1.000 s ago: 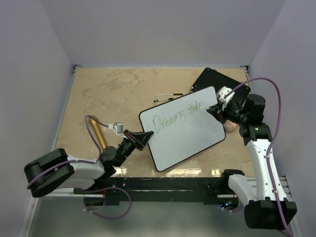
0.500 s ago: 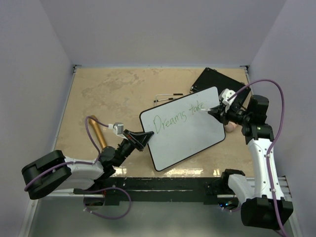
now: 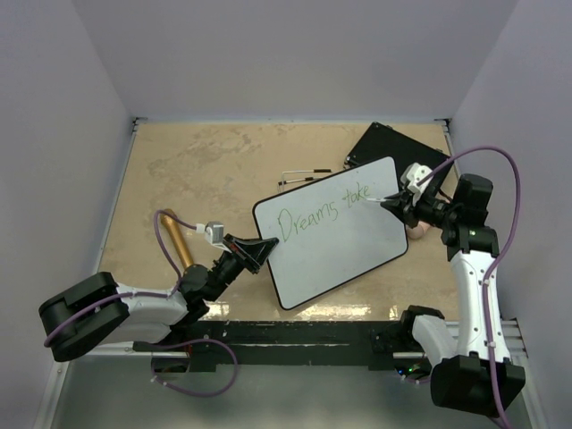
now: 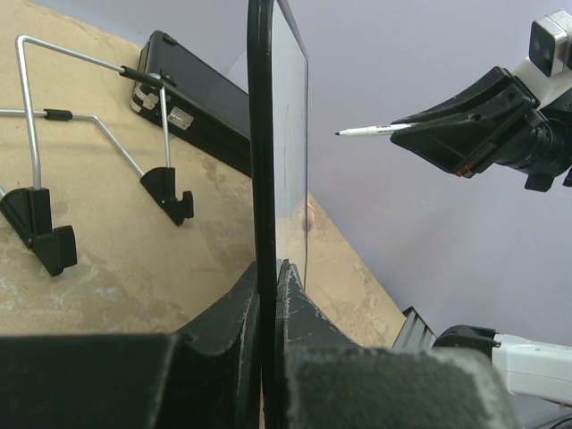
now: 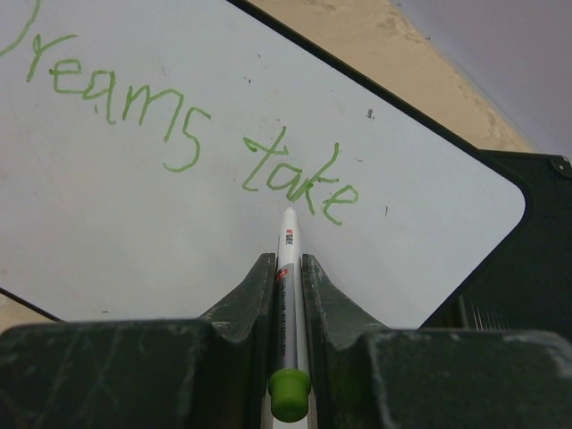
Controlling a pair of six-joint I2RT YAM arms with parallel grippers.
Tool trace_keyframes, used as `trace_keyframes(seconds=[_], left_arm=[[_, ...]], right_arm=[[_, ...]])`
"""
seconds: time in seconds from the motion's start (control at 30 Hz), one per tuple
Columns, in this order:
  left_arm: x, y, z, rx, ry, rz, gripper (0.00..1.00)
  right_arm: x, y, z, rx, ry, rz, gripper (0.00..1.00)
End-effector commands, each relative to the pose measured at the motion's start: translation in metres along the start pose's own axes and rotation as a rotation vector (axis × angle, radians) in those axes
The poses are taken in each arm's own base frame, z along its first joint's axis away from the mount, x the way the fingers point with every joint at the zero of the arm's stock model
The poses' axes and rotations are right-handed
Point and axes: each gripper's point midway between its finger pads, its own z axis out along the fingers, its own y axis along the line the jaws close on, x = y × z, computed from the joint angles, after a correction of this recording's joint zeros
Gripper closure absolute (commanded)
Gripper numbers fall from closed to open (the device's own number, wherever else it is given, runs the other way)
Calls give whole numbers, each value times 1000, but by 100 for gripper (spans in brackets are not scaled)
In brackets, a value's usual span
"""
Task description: Write a sentence on the whiteboard
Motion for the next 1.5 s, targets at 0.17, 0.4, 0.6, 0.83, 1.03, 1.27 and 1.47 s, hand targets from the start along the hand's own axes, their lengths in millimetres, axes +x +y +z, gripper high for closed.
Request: trace_keyframes(seconds=[0.17, 0.4, 0.6, 0.83, 1.03, 1.27, 1.47], left_arm=[[33, 30, -26, -45, 126, 103, 100], [28, 33, -27, -55, 99, 108, 100], [28, 31, -28, -46, 99, 85, 100], [28, 25, -27, -21, 101, 66, 100], [28, 21, -27, -10, 103, 43, 100], [25, 17, -24, 0, 92, 30, 100], [24, 17, -27, -3, 84, -9, 100]], right_arm=[[-3, 0, -6, -5, -18, -26, 100], [-2, -14, -7, 70, -9, 8, 100], [-5, -11, -6, 56, -16, 19, 100], [-13, -4, -9, 39, -43, 7, 100], [-15, 1, -9, 14, -52, 9, 100], [-15, 4, -9, -7, -55, 6, 100], [-14, 8, -8, -33, -59, 8, 100]])
